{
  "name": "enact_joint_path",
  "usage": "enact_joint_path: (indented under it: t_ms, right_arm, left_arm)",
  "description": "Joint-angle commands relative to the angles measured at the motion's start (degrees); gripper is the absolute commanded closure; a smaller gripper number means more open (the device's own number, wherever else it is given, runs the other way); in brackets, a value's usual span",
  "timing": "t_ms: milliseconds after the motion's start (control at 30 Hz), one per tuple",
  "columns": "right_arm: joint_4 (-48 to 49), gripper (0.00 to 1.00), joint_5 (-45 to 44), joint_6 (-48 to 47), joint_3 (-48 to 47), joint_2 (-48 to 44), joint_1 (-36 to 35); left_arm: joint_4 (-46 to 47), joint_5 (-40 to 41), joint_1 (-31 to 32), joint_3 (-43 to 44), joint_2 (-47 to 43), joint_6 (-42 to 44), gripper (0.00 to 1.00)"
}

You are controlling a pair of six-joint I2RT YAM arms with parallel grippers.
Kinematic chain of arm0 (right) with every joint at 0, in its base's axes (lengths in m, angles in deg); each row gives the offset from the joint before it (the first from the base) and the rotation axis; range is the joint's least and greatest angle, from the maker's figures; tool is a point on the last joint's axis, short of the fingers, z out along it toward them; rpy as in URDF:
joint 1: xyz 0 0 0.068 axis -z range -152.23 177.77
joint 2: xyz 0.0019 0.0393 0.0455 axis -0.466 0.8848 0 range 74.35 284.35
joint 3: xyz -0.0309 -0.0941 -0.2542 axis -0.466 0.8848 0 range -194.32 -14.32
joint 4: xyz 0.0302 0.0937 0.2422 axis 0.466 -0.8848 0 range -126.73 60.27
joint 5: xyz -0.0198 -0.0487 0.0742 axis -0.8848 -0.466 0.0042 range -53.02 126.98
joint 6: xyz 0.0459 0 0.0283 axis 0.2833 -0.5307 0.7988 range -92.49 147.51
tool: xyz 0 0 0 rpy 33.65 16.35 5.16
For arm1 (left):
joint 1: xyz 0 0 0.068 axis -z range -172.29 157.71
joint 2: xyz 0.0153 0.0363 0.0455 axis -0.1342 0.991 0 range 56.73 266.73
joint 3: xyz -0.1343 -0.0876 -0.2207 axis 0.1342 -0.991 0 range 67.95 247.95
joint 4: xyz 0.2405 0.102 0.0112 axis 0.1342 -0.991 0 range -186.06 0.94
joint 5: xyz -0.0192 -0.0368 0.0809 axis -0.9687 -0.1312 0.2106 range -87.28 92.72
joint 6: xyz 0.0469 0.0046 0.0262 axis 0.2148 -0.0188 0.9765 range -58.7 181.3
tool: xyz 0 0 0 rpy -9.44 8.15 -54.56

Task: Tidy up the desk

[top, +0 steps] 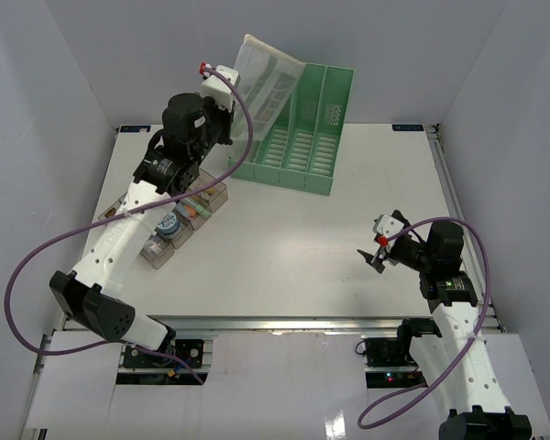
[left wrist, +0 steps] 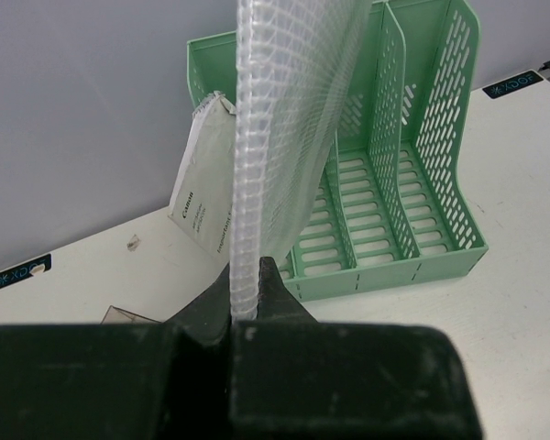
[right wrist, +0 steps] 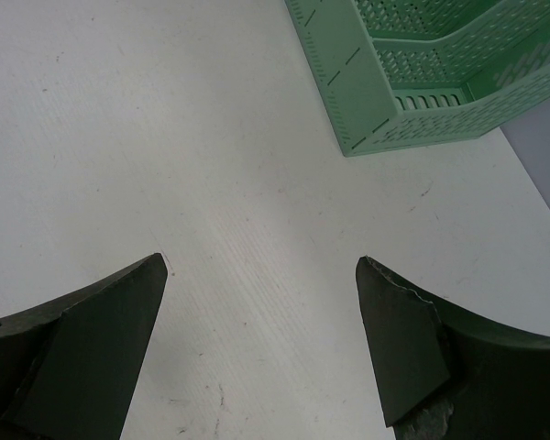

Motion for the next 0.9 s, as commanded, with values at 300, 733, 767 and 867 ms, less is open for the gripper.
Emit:
enact_joint_path:
  t_ms: [300,733,767,867]
  right_arm:
    - [1.7,0.10,1.3,-0.4,0.3,0.2,0.4]
    - [1.6,0.10,1.6,-0.5,0.2,0.3,0.4]
    - [1.6,0.10,1.6,-0.5,0.2,0.3,0.4]
    - [1.6,0.10,1.7,-0.5,0.2,0.4,0.4]
  left_arm:
    - [6.1,3.9,-0.5,-1.2,0.4,-0.2,1.00]
    - [4.2,4.5,-2.9,-0.5,1.5,-3.7,1.00]
    - [4.2,4.6,-3.1,-0.8,1.4,-4.0,1.00]
    - [4.5,4.3,-3.5,-1.7,0.7,-4.6,1.00]
